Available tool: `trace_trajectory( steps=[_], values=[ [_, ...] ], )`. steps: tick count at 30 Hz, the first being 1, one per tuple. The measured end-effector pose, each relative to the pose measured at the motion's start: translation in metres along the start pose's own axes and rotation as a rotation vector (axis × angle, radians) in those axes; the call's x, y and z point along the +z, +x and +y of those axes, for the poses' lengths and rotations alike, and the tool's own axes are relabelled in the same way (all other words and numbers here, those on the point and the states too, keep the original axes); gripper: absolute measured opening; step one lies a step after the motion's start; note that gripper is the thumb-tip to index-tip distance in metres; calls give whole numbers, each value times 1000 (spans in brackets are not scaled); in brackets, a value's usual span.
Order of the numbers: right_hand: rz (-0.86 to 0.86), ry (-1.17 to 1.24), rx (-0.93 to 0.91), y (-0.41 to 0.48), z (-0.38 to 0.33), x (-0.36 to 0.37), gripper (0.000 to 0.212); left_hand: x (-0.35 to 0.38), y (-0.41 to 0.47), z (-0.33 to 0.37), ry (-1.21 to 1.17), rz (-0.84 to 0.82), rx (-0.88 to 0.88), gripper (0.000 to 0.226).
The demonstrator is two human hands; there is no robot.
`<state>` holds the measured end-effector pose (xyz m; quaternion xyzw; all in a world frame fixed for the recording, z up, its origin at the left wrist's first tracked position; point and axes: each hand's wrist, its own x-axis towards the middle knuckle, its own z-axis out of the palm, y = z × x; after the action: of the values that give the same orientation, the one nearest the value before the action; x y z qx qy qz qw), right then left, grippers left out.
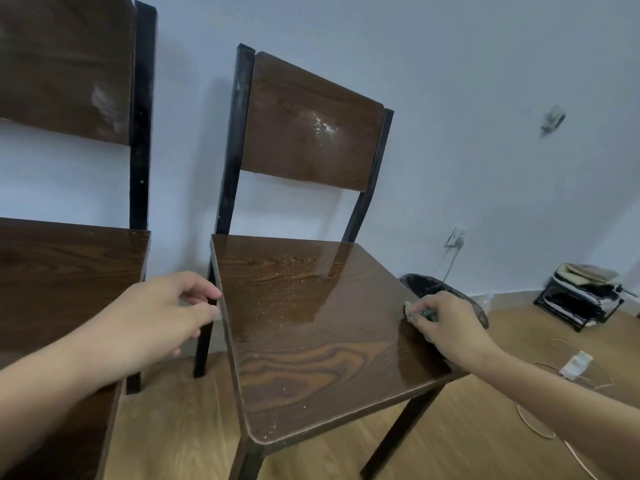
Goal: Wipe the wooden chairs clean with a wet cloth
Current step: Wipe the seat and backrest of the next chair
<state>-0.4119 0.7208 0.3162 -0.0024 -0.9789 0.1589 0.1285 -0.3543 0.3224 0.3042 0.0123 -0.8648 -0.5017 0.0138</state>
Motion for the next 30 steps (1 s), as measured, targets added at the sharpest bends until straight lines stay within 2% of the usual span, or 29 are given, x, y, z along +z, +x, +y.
trace_trajectory(
  steps=[2,5,8,12,16,22,25,30],
  values=[
    [-11,21,-56,24,-22,17,10,-1,-2,0,5,-3,1,15],
    [-40,74,-77,75,-53,45,20,-1,-3,1,10,5,-2,15],
    [-61,87,-104,118,-84,65,17,1,-3,4,3,22,12,16],
    [-162,99,-223,137,-127,74,29,4,-1,8,24,19,32,17],
    [-290,150,-425,98,-155,68,28,1,0,11,32,27,35,20],
    [-381,232,-637,-7,-150,38,29,-9,1,14,24,80,26,18],
    [-428,298,-707,-51,-144,27,29,-9,0,13,30,85,21,18],
    [-537,423,-724,-84,-143,11,24,-7,-6,13,46,78,16,17]
  ],
)
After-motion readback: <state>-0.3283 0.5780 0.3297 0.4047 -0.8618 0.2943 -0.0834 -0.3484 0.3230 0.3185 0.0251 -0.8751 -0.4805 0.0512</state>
